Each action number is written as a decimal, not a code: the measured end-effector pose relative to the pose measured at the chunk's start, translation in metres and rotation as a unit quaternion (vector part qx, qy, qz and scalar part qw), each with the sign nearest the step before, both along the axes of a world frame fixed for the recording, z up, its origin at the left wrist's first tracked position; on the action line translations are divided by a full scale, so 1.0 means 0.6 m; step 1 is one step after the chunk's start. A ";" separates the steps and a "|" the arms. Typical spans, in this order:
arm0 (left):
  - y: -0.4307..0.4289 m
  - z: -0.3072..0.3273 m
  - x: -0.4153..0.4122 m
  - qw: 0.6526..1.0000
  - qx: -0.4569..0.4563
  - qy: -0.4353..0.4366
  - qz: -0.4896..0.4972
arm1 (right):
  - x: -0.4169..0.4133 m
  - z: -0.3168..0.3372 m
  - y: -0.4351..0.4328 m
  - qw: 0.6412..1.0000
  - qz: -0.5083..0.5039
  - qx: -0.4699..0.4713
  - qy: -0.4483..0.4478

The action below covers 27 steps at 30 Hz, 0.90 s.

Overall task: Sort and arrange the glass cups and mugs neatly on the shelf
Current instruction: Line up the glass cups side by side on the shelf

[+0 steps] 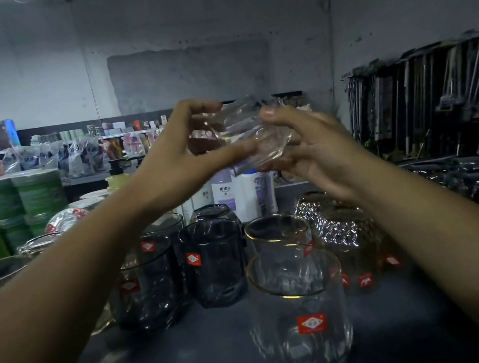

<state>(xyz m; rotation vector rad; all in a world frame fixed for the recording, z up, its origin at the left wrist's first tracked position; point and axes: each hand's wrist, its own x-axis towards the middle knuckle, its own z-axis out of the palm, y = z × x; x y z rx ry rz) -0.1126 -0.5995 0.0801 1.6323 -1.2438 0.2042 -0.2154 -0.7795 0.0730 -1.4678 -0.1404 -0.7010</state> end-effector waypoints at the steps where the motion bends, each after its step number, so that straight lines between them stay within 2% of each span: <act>1: 0.003 0.003 0.002 1.000 0.014 0.026 -0.010 | -0.002 0.001 -0.007 0.999 -0.012 -0.031 -0.007; 3: 0.006 0.005 0.005 0.996 0.067 0.043 -0.028 | -0.006 0.001 -0.019 0.997 -0.012 -0.078 -0.016; 6: 0.004 -0.001 0.005 0.990 0.137 0.011 -0.040 | -0.004 -0.002 -0.027 0.993 0.029 -0.112 -0.012; 10: -0.003 -0.009 0.016 0.988 0.099 -0.103 0.066 | -0.001 0.002 -0.023 0.992 0.079 -0.095 0.032; 13: -0.011 -0.019 0.017 0.985 0.060 -0.139 0.080 | -0.001 0.000 -0.016 0.991 0.023 -0.115 0.060; 17: -0.020 -0.027 0.017 0.978 0.098 -0.159 0.091 | 0.002 0.009 -0.014 0.982 -0.061 -0.166 0.068; 21: -0.015 -0.020 0.025 0.979 0.156 -0.107 0.072 | 0.003 0.040 -0.024 0.930 -0.159 -0.306 0.128; 27: -0.011 -0.018 0.047 0.965 0.205 -0.139 0.088 | 0.029 0.052 -0.028 0.845 -0.159 -0.452 0.235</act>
